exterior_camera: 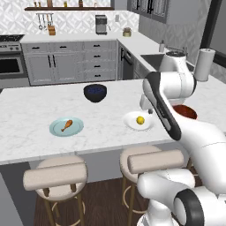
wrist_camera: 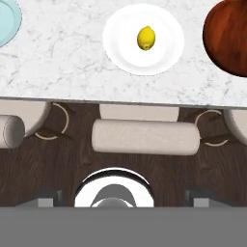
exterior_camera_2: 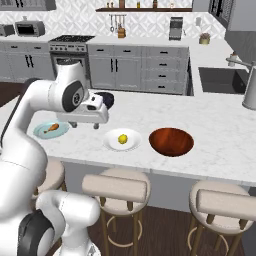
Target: Pick the chicken drumstick and lemon from their plates and place them in the bowl. Then put the bowl in the fridge.
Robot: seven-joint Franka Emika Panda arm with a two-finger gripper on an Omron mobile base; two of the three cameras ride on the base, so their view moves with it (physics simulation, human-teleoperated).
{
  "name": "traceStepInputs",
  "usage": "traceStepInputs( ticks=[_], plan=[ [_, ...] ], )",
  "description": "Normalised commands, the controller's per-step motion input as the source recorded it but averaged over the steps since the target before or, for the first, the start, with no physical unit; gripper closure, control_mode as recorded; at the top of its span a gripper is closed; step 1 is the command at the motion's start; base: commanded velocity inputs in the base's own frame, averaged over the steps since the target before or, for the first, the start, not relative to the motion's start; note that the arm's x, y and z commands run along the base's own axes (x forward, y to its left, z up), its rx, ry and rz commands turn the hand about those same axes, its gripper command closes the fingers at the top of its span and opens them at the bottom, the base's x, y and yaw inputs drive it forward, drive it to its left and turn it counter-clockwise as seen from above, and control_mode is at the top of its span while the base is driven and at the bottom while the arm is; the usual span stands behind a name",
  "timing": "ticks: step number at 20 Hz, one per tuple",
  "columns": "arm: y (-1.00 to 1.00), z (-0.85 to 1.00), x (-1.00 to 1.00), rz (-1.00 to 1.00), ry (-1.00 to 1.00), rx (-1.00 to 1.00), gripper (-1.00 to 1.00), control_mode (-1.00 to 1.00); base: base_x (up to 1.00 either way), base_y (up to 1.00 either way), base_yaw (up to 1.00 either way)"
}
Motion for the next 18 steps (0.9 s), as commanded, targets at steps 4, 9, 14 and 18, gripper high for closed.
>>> traceStepInputs(
  ticks=[4, 9, 14, 18],
  plan=[
    [-0.31, -0.46, 0.64, 0.00, 0.21, 0.00, -1.00, -1.00, 0.00, 0.00, 0.00],
    [-0.38, -0.33, 0.98, 0.00, 0.16, 0.02, -1.00, -1.00, 0.00, 0.00, 0.00],
    [-0.05, -0.54, 0.96, 0.00, 0.00, 0.00, -1.00, -1.00, 0.00, 0.00, 0.00],
    [0.00, -0.59, 0.84, 0.00, 0.00, 0.00, -1.00, -1.00, 0.00, 0.00, 0.00]
  ],
)
